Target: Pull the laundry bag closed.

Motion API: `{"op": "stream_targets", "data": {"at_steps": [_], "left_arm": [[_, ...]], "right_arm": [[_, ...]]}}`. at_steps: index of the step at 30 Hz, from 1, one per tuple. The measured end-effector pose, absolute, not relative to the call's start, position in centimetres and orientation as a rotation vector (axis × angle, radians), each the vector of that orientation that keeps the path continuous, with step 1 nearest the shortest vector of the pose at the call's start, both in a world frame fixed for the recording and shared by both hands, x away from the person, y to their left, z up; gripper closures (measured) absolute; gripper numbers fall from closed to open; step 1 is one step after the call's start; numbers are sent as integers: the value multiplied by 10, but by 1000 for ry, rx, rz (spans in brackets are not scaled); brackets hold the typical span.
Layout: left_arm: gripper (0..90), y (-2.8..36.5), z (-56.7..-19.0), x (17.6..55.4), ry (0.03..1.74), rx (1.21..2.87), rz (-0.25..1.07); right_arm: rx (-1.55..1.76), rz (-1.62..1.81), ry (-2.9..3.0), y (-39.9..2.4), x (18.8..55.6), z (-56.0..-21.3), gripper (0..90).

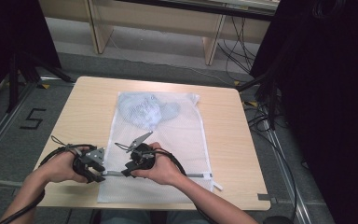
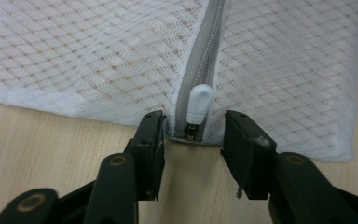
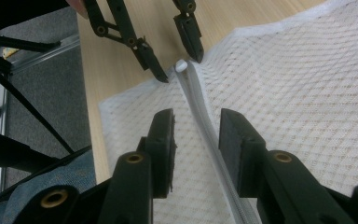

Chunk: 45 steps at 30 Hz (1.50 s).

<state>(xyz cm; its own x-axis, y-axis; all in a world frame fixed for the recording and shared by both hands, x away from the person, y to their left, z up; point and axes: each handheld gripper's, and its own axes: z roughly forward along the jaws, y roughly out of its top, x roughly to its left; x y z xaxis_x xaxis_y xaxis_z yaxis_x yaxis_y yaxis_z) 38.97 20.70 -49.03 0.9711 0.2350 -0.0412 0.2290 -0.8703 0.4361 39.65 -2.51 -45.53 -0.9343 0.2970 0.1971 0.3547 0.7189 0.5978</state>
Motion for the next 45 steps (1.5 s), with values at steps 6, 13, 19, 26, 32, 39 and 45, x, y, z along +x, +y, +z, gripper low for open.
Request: {"op": "stream_targets", "data": {"at_steps": [6,13,19,26,32,39,45], "left_arm": [[540,204,-491,390,355,2644,22],[645,206,-492,392,385,2617,-38],[708,209,-493,395,414,2599,-93],[780,213,-494,398,469,2573,-123],[787,213,-491,396,446,2608,-59],[791,212,-478,385,456,2608,38],[790,209,-470,381,420,2650,60]], "right_arm": [[-540,-1016,-2814,-25,397,-456,667],[-526,-1015,-2820,-22,396,-458,668],[-515,-1012,-2819,-18,394,-457,669],[-516,-1017,-2815,-15,394,-457,670],[-521,-1023,-2828,-11,395,-460,674],[-507,-1075,-2795,-2,395,-461,697],[-462,-1123,-2799,7,395,-458,710]]}}
